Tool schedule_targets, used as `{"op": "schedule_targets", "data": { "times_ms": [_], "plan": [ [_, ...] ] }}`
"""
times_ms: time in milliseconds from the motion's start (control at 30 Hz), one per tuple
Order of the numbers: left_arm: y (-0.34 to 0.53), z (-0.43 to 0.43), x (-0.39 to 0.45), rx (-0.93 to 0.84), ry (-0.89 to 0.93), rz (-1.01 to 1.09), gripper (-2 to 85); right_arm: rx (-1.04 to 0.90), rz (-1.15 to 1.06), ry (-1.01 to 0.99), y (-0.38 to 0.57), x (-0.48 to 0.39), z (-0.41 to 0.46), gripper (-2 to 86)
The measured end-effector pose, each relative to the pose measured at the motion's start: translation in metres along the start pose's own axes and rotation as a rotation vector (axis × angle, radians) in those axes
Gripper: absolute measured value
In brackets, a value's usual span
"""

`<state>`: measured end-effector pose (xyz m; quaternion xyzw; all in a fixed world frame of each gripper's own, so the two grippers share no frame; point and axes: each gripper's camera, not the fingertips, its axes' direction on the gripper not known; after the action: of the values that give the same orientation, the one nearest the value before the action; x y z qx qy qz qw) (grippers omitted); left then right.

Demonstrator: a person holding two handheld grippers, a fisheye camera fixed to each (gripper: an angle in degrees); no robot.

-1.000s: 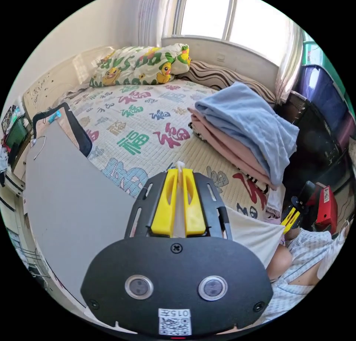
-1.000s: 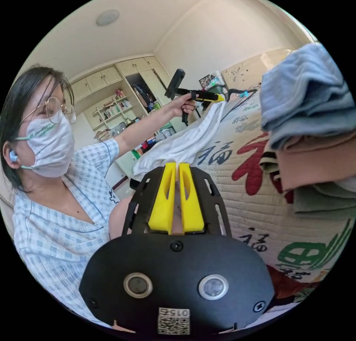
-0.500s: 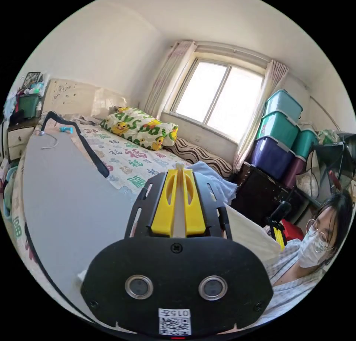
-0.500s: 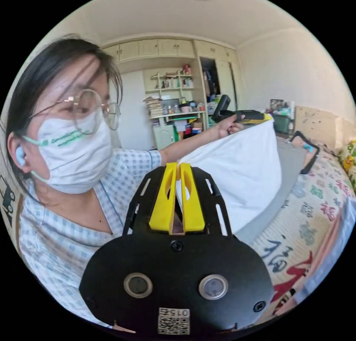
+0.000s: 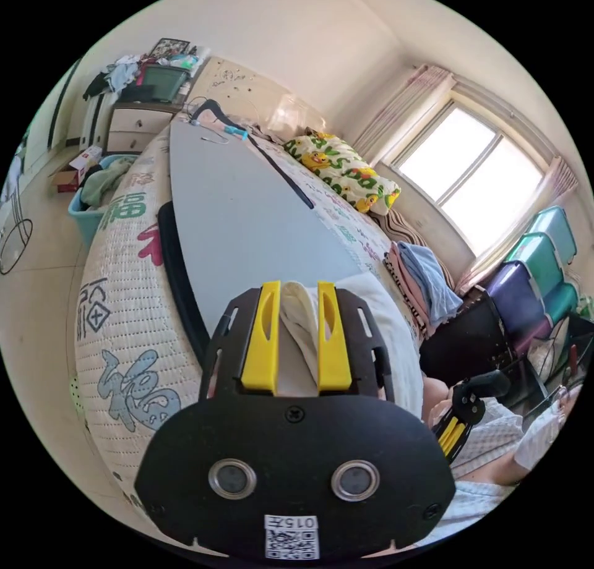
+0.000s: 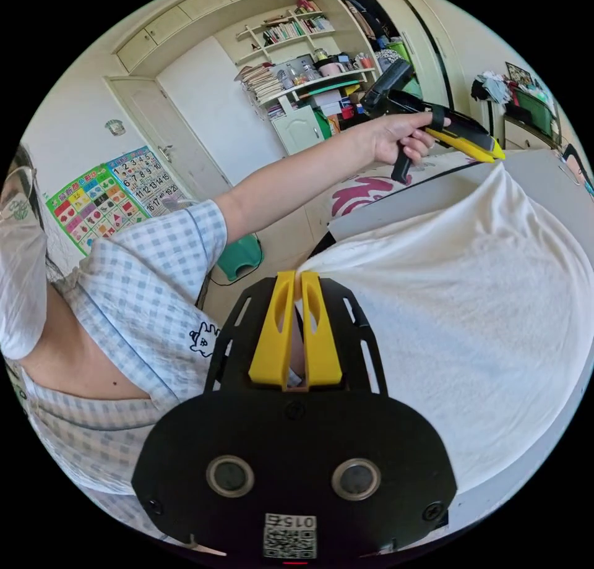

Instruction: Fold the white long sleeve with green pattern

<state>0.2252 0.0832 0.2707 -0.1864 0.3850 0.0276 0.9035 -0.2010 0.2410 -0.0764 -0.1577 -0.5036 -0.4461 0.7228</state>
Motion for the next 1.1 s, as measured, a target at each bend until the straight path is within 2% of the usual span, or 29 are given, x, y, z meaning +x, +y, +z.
{"op": "schedule_targets", "data": {
  "times_ms": [100,267,400,500,567,633,733,800,900,967,1033,1100],
  "plan": [
    [-0.003,0.020,0.007,-0.054,-0.118,0.012,7.8,-0.005,-0.025,0.018,-0.007,-0.007,0.016,0.5],
    [-0.012,0.013,0.019,-0.010,-0.138,0.073,2.8,-0.018,-0.101,0.107,-0.020,-0.025,0.044,0.9],
    [-0.020,0.020,0.018,-0.060,-0.228,0.069,1.3,-0.088,-0.059,0.155,-0.033,-0.019,0.075,2.0],
    [-0.018,0.036,0.014,-0.107,-0.269,0.066,1.6,-0.124,0.022,0.073,-0.046,-0.013,0.089,4.8],
    [-0.017,0.032,0.014,-0.090,-0.278,0.056,2.2,-0.119,-0.084,-0.111,-0.051,-0.024,0.088,4.7],
    [-0.016,0.028,0.013,-0.085,-0.278,0.050,3.0,-0.139,-0.088,-0.202,-0.054,-0.032,0.088,4.2],
    [-0.013,0.010,0.013,-0.030,-0.195,0.035,5.9,-0.080,-0.162,-0.237,-0.053,-0.045,0.066,5.6],
    [-0.010,-0.005,0.011,0.015,-0.097,0.037,10.5,-0.002,-0.175,-0.166,-0.050,-0.045,0.039,6.7],
    [-0.013,-0.010,0.013,-0.008,-0.155,0.068,13.3,0.188,-0.066,0.120,-0.043,-0.027,-0.023,10.4],
    [-0.018,-0.010,0.012,-0.016,-0.158,0.082,14.1,0.388,0.137,0.357,-0.028,0.002,-0.078,11.8],
    [-0.024,-0.009,0.010,0.000,-0.112,0.086,14.9,0.507,0.291,0.476,-0.014,0.028,-0.111,13.1],
    [-0.035,-0.003,0.009,0.000,-0.075,0.101,15.6,0.526,0.404,0.528,-0.005,0.057,-0.128,14.5]
  ]
}}
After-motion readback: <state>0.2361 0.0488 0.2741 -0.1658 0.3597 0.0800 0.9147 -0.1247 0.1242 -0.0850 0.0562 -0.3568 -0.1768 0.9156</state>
